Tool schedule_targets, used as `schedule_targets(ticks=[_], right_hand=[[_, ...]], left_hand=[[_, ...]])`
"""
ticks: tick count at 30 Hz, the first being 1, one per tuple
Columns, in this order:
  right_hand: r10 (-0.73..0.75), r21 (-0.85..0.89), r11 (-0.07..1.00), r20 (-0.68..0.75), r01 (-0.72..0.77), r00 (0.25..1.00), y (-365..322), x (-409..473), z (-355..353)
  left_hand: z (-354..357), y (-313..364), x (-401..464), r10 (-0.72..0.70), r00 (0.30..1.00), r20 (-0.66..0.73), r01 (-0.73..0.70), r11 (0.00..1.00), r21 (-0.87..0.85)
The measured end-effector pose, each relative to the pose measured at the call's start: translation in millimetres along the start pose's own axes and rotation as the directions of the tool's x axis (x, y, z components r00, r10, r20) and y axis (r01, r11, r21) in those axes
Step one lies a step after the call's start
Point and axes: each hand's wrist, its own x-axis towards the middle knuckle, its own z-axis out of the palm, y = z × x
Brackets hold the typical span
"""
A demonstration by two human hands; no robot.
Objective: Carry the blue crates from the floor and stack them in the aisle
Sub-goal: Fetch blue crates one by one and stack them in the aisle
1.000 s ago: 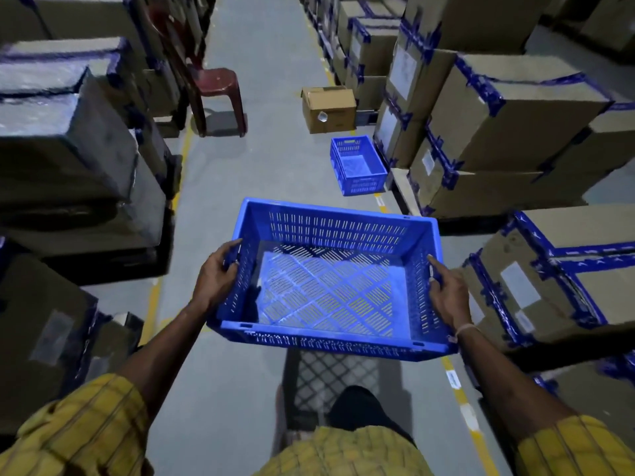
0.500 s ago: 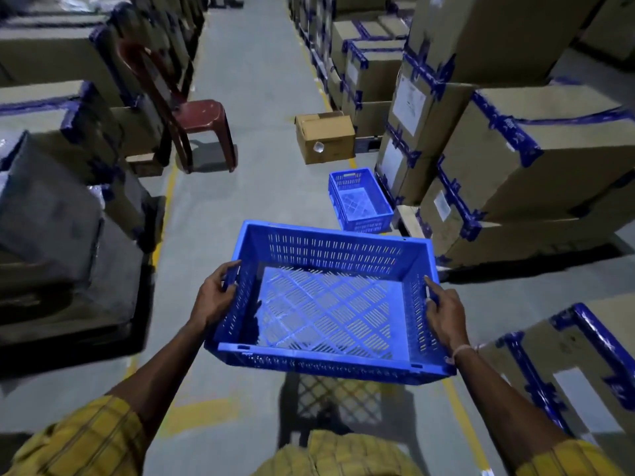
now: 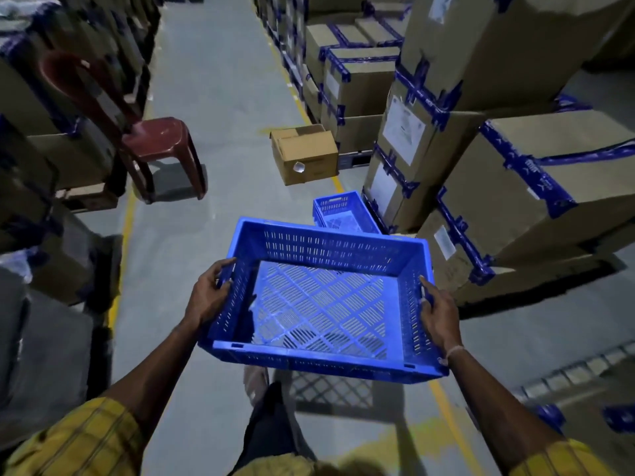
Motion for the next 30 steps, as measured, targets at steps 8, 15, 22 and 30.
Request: schedule_targets(ticks=[8,15,22,30], right_hand=[[0.158,0.037,0.987,-0.102,-0.155,0.982,-50.8,123.3,69.1],[0.237,0.083,0.971,-0.205,-0.224,0.95,-91.2,205.8,107.2],[0.342,0.086,0.94,-0.245,-0.332,0.907,-94.3,297.8,141.8],[0.484,0.133,0.874,-0.325,-0.467,0.813,-92.6,399.4,173.1]], left_hand=[[-23.0,8.1,229.9,0.096,0.977,0.189,-0.103,0.994,0.025],[-28.5,35.2,393.4,0.191,0.93,0.313,-0.222,0.973,0.067],[5.4,58.7,534.7,0.205,0.881,0.426,-0.275,0.955,0.108],[81.4,94.5,700.4,0.215,0.78,0.588,-0.368,0.917,0.152]])
